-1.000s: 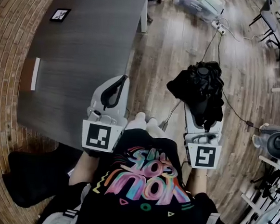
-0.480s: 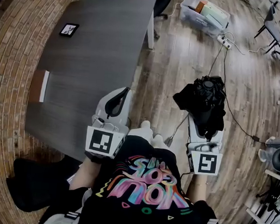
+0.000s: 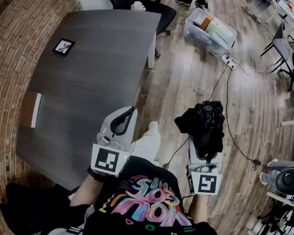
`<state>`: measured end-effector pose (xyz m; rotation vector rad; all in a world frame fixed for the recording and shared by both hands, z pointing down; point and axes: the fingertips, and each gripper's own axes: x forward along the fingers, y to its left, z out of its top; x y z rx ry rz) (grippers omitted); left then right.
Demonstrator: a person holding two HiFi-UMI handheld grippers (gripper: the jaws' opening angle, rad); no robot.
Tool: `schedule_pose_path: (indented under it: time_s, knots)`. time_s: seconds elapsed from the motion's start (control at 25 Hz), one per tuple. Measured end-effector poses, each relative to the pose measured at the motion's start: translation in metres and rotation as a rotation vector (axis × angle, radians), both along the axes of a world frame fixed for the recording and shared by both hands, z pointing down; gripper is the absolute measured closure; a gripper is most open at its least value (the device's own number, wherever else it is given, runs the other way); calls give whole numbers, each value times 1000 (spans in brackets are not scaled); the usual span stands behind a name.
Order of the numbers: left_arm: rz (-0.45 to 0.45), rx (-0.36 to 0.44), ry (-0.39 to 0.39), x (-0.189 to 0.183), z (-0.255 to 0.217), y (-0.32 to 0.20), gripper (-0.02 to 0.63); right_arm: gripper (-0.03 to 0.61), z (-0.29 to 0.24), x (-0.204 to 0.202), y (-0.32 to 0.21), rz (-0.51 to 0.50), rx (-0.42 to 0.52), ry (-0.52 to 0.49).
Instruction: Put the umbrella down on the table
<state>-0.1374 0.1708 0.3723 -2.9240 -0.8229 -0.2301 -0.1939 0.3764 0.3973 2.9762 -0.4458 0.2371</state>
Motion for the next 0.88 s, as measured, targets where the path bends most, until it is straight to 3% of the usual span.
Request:
schedule_pose_path:
  time_s: [0.24, 0.48, 0.68, 0.88]
  knots:
    - [-14, -29, -14, 79, 0, -4, 614, 333, -5, 86, -12, -58, -99, -27]
    - [-129, -81, 29, 152, -11, -39, 614, 331, -19, 171, -37, -138, -109, -5]
    - [-234, -73, -2, 184, 2, -81, 614, 331, -18, 222, -75, -243, -135, -13]
    - [-314, -86, 6, 184, -4, -99, 614, 331, -22, 239, -96, -326, -129, -14]
